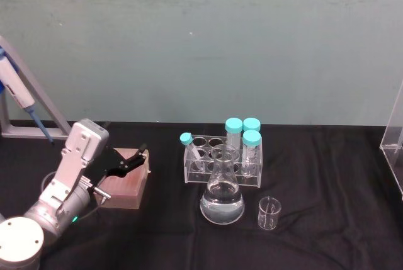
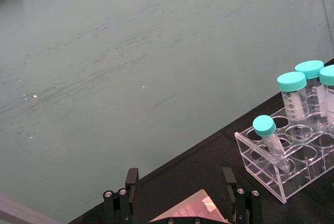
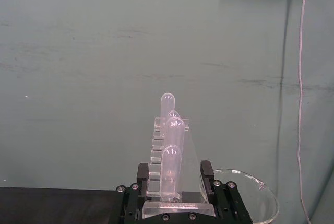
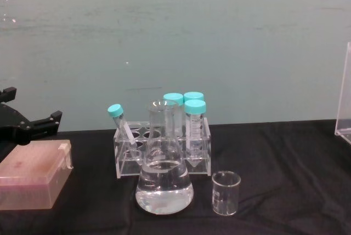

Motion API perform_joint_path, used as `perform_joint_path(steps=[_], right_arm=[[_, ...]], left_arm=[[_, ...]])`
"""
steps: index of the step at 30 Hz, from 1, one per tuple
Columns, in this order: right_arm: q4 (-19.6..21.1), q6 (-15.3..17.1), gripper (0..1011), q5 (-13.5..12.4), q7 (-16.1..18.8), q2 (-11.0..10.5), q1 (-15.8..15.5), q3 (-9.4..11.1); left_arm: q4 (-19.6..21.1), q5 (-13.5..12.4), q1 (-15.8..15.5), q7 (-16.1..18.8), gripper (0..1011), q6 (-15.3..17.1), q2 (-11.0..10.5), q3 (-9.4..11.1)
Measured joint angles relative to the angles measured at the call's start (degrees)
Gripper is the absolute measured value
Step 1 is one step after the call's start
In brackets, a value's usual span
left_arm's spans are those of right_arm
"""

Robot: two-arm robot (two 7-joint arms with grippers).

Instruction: Place the experimental apparatus aside using one hand.

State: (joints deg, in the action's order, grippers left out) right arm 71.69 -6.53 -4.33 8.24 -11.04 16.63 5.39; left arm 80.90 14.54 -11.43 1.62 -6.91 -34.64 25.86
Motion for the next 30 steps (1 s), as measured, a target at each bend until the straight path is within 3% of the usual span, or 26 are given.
perform_joint_path(steps=[30], right_arm=[[-0.09, 0.65, 609, -0.35, 0.12, -0.10, 0.02, 0.14]], left_arm=[[0.00, 0.00, 0.00, 0.00, 1000, 0.00, 0.00, 0.00]])
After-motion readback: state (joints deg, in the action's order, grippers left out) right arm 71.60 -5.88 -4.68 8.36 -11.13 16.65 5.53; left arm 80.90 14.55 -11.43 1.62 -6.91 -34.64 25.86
